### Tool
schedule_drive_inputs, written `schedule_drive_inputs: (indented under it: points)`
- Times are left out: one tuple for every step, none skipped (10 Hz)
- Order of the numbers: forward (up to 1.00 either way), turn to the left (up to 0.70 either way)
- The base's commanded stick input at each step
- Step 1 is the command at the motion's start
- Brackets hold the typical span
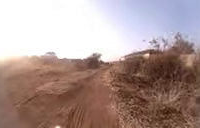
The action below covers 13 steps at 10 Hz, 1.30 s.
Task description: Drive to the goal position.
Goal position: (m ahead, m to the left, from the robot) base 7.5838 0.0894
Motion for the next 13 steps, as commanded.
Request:
schedule_drive_inputs:
  points:
    - [0.70, 0.00]
    - [0.70, 0.00]
    - [0.70, 0.00]
    - [0.70, 0.00]
    - [0.70, 0.00]
    - [0.70, 0.00]
    - [0.70, 0.00]
    - [0.70, 0.00]
    - [0.70, 0.00]
    - [0.70, -0.08]
    - [0.70, -0.35]
    - [0.70, -0.35]
    - [0.70, -0.22]
